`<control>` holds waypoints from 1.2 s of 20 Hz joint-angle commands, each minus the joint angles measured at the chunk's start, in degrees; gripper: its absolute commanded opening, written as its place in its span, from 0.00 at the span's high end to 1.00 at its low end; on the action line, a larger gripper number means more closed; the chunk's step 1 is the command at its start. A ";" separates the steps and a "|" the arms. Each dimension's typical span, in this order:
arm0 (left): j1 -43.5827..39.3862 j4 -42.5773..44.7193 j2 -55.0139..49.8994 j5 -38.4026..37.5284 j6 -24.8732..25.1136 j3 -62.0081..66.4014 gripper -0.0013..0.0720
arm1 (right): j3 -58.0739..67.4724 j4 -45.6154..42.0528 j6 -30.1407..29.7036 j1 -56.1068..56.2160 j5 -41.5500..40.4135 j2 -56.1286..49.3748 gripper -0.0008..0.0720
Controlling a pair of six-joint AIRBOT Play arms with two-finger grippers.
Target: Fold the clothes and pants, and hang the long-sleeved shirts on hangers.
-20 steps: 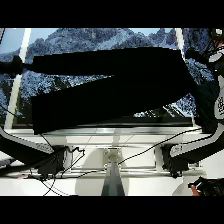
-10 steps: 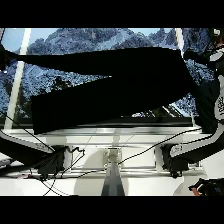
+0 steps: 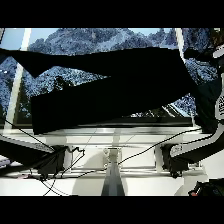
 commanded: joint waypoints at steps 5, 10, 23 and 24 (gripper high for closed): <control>-5.70 43.80 0.66 -1.44 0.44 0.04 0.97 | 0.24 -2.56 0.09 -0.02 6.86 0.04 0.04; -15.10 61.44 3.30 12.68 0.44 0.13 0.97 | 0.26 -2.60 0.13 -0.02 9.05 0.04 0.04; -29.16 75.80 12.94 21.22 -1.33 -3.45 0.97 | 0.24 -3.56 0.13 -0.02 10.16 0.04 0.04; -28.09 75.82 12.94 19.23 -1.33 -6.88 0.97 | 0.24 -3.80 0.13 -0.02 10.23 0.04 0.04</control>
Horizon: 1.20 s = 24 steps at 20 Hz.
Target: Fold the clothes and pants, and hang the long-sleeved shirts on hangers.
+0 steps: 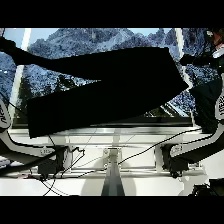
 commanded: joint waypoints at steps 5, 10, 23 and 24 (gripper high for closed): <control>6.73 3.48 -2.49 -7.17 -1.03 -19.34 0.97 | 0.00 -0.85 0.00 -0.02 0.81 0.04 0.04; 8.72 3.48 -4.35 -5.44 -3.56 -19.34 0.90 | 0.02 -2.23 0.00 -0.02 3.87 0.04 0.16; 4.52 1.27 6.38 0.57 -4.63 -19.30 0.97 | 1.03 -16.65 4.81 -5.60 31.63 3.61 0.97; 3.98 -1.60 8.46 1.18 -4.59 -19.30 0.97 | 0.63 -15.45 5.51 -7.67 34.45 4.48 0.97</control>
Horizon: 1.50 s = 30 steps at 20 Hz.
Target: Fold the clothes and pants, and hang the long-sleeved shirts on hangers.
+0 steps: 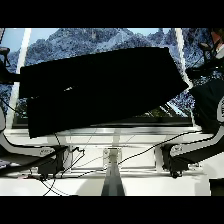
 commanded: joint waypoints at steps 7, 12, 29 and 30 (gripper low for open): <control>-2.40 -27.19 14.27 1.14 2.91 -0.24 0.97 | -21.24 19.39 0.44 -15.32 -0.26 19.76 0.97; -2.38 -28.57 17.07 -5.92 0.72 -1.88 0.97 | -32.24 26.25 5.79 -13.44 -10.56 20.90 0.18; 16.81 -28.13 33.29 -8.87 -0.74 -28.22 0.97 | -39.52 36.17 9.99 -4.55 -42.23 13.51 0.51; 17.14 -28.09 32.96 -8.87 -0.74 -28.24 0.95 | -39.52 36.09 9.77 -4.55 -42.97 13.57 0.71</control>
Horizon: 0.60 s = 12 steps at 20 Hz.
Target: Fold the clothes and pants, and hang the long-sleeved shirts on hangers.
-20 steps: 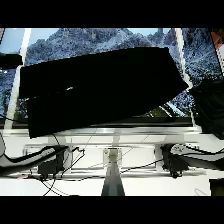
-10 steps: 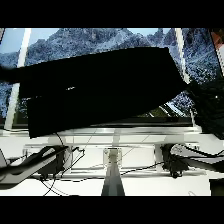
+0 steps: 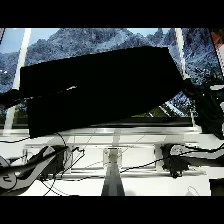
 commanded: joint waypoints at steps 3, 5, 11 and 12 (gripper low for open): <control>3.02 -0.02 -1.77 -0.52 0.02 -0.63 0.52 | -0.04 -1.42 -0.33 0.57 -4.15 0.11 0.97; 2.99 -0.02 -3.08 -0.46 0.07 -0.66 0.50 | -0.11 -4.61 -0.17 0.57 -2.23 1.64 0.97; 4.00 5.70 -4.90 -0.57 1.79 -1.38 0.50 | -12.02 -12.59 5.88 0.52 -5.38 15.43 0.97; 4.96 6.08 -4.90 -0.81 2.71 -1.88 0.50 | -13.86 -13.57 5.88 0.52 -5.31 17.84 0.97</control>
